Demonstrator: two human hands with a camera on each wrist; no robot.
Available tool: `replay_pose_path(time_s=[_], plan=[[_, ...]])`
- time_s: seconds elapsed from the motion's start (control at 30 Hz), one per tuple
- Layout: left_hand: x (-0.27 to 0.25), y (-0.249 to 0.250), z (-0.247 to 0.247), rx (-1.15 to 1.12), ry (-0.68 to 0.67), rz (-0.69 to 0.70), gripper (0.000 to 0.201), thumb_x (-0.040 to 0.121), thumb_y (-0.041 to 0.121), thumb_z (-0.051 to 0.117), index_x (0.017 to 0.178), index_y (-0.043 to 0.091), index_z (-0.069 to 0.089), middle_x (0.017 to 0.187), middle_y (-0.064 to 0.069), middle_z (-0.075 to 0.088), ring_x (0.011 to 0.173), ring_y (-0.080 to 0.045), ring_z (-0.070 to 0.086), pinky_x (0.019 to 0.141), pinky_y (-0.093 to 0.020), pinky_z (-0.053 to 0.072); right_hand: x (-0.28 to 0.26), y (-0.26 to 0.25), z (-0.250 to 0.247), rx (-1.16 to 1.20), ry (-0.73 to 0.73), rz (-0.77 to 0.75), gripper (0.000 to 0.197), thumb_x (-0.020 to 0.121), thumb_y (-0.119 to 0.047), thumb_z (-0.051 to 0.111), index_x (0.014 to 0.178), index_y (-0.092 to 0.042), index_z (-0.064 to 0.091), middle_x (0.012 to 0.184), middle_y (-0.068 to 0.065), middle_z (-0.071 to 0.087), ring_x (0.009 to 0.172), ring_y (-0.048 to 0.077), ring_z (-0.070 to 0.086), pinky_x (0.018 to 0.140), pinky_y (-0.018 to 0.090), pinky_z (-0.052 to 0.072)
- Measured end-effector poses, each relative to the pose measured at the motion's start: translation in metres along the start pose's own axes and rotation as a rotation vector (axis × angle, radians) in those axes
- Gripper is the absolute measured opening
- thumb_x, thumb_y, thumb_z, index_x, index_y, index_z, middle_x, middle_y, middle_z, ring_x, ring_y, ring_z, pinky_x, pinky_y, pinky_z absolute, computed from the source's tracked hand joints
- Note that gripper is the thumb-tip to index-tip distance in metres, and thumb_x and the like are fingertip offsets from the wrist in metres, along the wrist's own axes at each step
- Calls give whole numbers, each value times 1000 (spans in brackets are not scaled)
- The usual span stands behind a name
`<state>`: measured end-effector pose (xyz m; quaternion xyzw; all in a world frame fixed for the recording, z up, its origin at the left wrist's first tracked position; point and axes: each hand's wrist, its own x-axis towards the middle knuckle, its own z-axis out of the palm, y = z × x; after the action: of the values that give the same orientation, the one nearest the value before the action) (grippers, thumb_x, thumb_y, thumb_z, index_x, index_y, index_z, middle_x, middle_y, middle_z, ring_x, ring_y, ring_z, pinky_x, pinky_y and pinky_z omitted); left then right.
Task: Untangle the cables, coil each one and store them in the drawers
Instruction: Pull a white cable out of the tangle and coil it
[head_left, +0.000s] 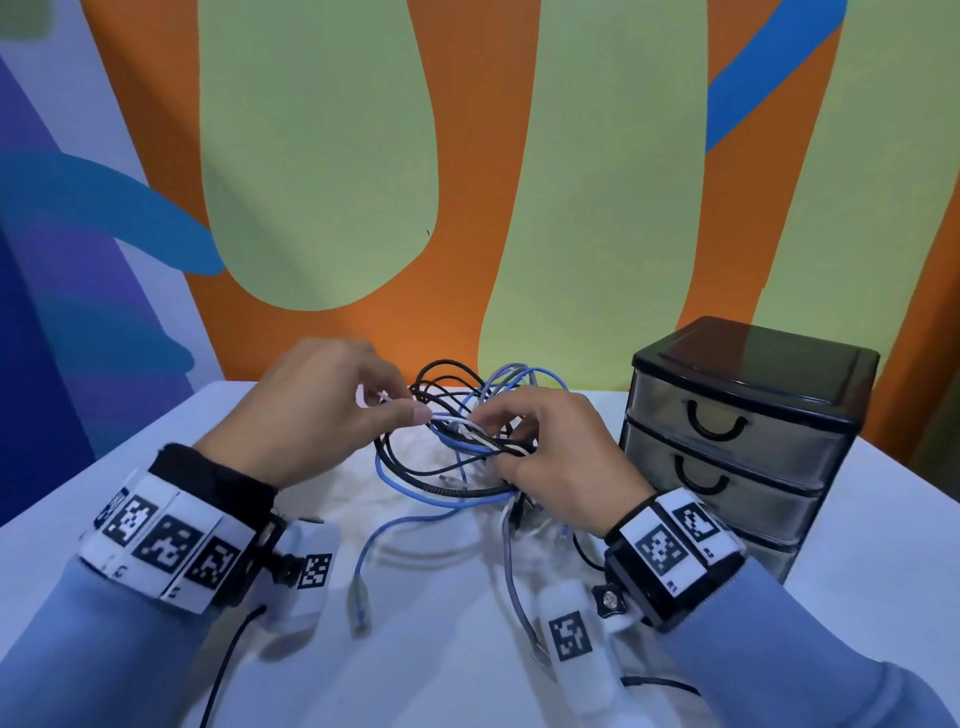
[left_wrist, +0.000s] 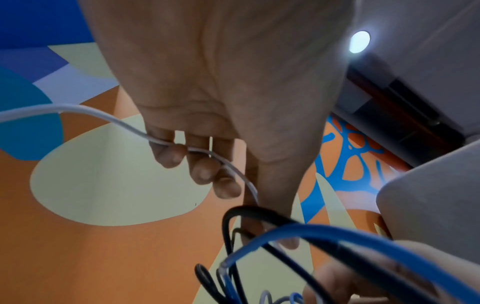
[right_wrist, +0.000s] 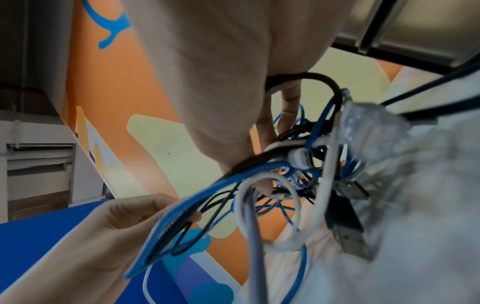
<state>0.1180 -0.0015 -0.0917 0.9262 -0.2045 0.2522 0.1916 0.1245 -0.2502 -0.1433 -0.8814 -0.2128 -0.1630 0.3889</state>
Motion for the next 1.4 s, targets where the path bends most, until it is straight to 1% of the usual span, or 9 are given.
replay_pose_path(time_s=[0.13,0.33,0.43,0.63,0.83,1.0,1.13,1.27,1.4], plan=[[-2,4,-6,-130,-9,-27,24,81,56,83,72,34,79,74,6,64,73,-10,56,71,-44,50,0,-1,-1,69,30,5,44,73,-1,76,100,-35,74,87,-11,67,66,5,57,69,30,55],[2,0,1,-105,324,-196,29,90,49,79,71,27,74,47,2,41,57,-26,43,57,-41,39,-2,-17,-2,164,-31,-49,39,70,3,80,94,-28,77,84,-4,72,74,16,65,70,28,54],[2,3,4,-100,449,-232,31,93,49,77,74,24,74,44,6,40,52,-18,43,60,-41,41,-5,-27,-2,129,-89,-132,41,69,7,75,93,-26,79,88,-6,72,81,11,67,79,30,56],[5,0,11,-101,524,-334,31,94,53,73,80,25,76,59,4,58,68,-29,55,70,-41,51,-6,-35,-3,75,-85,-196,45,71,5,71,99,-29,79,94,-6,65,89,10,65,84,33,53],[4,-24,-11,-90,708,-482,25,100,43,67,89,21,71,94,-15,76,95,-40,67,82,-42,48,-7,-32,-10,-45,-115,-224,39,71,-8,84,104,-29,81,84,-8,53,79,12,53,69,24,43],[2,-40,-18,-429,699,-373,36,94,50,74,87,15,72,84,-11,73,81,-27,65,78,-44,53,0,-9,-9,-216,46,5,28,78,-25,81,104,-37,80,76,-22,53,76,2,53,74,32,49],[3,-21,-23,-589,708,-199,35,94,45,78,89,11,74,79,-28,63,72,-19,49,69,-37,39,6,7,-4,-133,60,142,24,86,-17,69,105,-26,79,85,-13,70,90,19,67,79,33,53],[0,-9,-31,-724,757,-105,40,95,39,80,97,-1,75,63,7,52,61,-10,39,60,-33,32,11,14,2,-95,45,223,36,90,-11,60,121,-22,74,96,1,76,91,25,68,83,38,56],[0,-4,-29,-744,822,-40,41,97,36,78,98,-5,73,68,-17,46,60,-15,34,57,-33,27,18,21,8,-112,143,295,42,92,-12,61,132,-20,69,111,2,73,107,27,64,87,38,54]])
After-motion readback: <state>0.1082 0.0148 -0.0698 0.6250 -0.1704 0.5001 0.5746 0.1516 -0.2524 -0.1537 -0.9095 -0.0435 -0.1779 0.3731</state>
